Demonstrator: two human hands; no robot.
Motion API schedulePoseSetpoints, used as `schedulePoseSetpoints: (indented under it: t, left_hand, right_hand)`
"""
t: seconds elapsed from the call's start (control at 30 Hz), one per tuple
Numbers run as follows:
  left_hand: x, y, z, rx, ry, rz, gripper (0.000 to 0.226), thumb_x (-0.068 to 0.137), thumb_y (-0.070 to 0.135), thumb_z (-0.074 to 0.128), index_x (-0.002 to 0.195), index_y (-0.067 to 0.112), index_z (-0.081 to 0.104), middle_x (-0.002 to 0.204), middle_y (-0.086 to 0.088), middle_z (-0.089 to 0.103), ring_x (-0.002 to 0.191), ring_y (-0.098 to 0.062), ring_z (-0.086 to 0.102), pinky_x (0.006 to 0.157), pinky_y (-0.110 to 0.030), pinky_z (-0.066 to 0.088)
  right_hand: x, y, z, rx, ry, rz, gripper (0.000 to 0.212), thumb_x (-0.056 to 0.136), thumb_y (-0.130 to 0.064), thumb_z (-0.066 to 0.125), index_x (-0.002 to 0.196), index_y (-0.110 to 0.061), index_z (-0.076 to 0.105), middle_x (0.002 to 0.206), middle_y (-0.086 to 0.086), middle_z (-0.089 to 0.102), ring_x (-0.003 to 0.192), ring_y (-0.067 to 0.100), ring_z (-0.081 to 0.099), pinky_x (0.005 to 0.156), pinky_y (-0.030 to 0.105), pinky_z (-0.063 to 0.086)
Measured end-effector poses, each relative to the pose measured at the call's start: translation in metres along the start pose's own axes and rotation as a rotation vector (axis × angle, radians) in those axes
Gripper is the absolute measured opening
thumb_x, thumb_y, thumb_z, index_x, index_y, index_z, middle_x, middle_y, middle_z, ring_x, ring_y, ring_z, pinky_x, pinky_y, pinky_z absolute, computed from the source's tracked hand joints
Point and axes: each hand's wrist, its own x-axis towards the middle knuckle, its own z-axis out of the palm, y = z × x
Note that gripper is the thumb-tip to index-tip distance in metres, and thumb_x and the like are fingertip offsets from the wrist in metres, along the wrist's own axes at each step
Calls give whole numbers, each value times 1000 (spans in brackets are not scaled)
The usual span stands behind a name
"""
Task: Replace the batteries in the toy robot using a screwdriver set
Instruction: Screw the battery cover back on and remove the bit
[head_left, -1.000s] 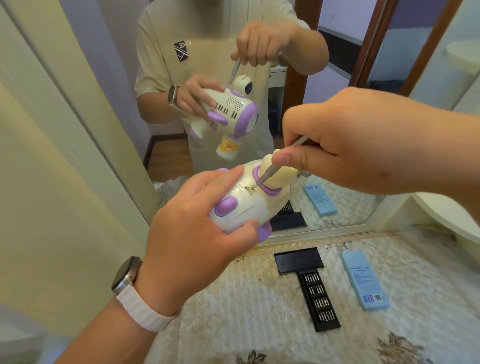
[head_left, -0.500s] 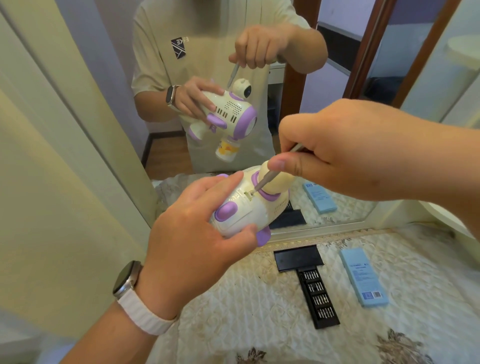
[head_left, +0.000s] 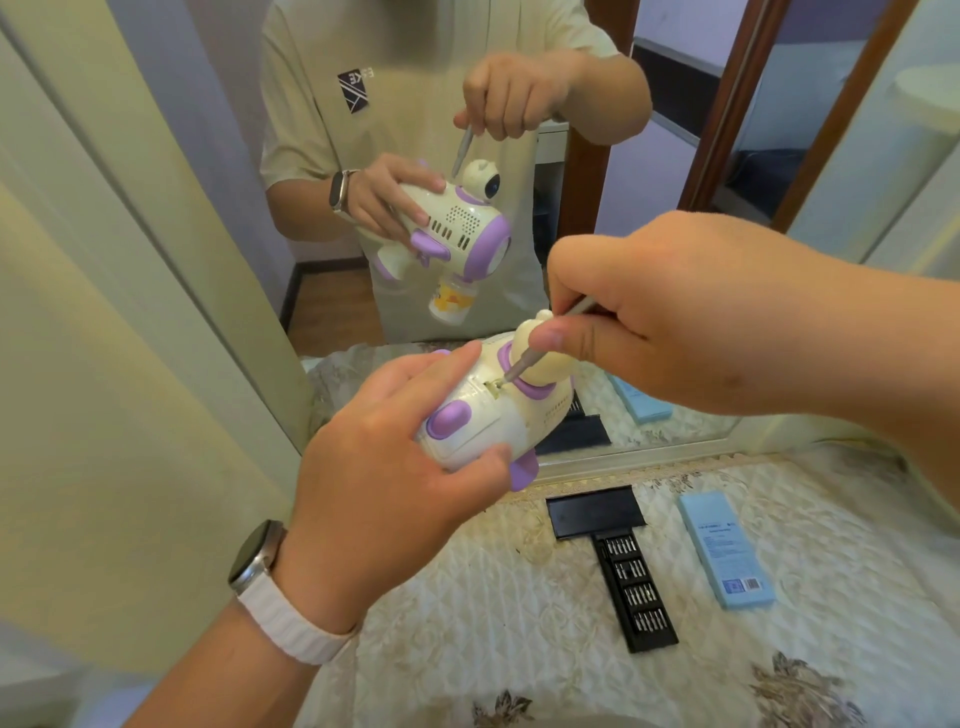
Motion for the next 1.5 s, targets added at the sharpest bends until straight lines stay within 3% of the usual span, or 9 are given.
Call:
schedulePoseSetpoints:
  t: [0.13, 0.27, 0.47, 0.63, 0.73, 0.87, 1.1, 1.3, 1.5]
  left_hand:
    - [-1, -1, -1, 0, -1, -3, 68, 63, 54, 61, 130, 47, 59, 122, 25, 60, 108, 6, 55, 82, -4, 41]
    - [0, 1, -2, -19, 2, -3, 67, 63, 53, 62, 130, 47, 59, 122, 26, 60, 109, 8, 54, 84, -3, 39]
    - [-3, 0, -1, -16, -29, -3, 68, 63, 54, 61, 131, 46, 60, 123, 27, 59, 110, 6, 56, 81, -3, 40]
    - [-3, -4, 0, -3, -21, -14, 68, 63, 56, 60, 130, 47, 60, 122, 28, 59, 107, 10, 54, 79, -2, 40]
    - [-1, -4, 0, -11, -14, -18, 68, 63, 55, 61, 130, 45, 60, 121, 26, 60, 107, 9, 54, 81, -1, 39]
    - [-1, -1, 5, -8, -24, -26, 68, 62, 53, 62, 130, 48, 59, 120, 29, 59, 107, 10, 53, 79, 1, 37]
    - [-4, -1, 13, -3, -35, -36, 68, 63, 48, 66, 130, 48, 59, 120, 28, 58, 105, 5, 54, 77, -6, 40]
    - [-3, -2, 10, -1, -18, -24, 68, 63, 53, 62, 131, 47, 59, 119, 29, 58, 105, 8, 53, 75, -1, 38]
    - [-6, -3, 10, 10, -10, -24, 68, 63, 53, 62, 130, 46, 59, 118, 27, 59, 104, 6, 54, 77, -6, 40]
  right_hand:
    - [-2, 5, 0, 111, -29, -22, 41, 77, -67, 27, 92, -35, 47, 60, -11, 52, 54, 10, 51, 45, 20, 33]
    - [-4, 11, -1, 333, -78, 0, 22, 79, -51, 48, 96, -38, 49, 69, -14, 57, 75, -4, 55, 65, 7, 42]
    - [0, 9, 1, 155, -37, 23, 22, 81, -56, 40, 86, -37, 47, 61, -15, 50, 63, -1, 53, 47, 16, 34]
    - [-1, 11, 8, 176, -50, -6, 26, 81, -60, 41, 92, -37, 45, 62, -11, 53, 72, 0, 54, 47, 20, 37]
    - [-2, 14, 9, 320, -83, 27, 13, 86, -46, 53, 93, -38, 44, 69, -13, 56, 76, -4, 54, 63, 12, 44]
    - [1, 16, 6, 320, -95, 48, 9, 90, -41, 53, 84, -38, 47, 77, -31, 57, 73, -15, 52, 56, 8, 41]
    - [-1, 21, 17, 126, -14, 27, 40, 78, -68, 34, 89, -33, 49, 61, -10, 54, 72, -4, 52, 46, 19, 31]
    - [-7, 24, 17, 343, -96, 31, 12, 88, -43, 53, 95, -38, 44, 78, -19, 58, 74, -5, 54, 62, 9, 42]
    - [-6, 21, 19, 145, -32, 21, 18, 90, -51, 43, 88, -34, 46, 64, -14, 52, 58, 3, 52, 49, 17, 32]
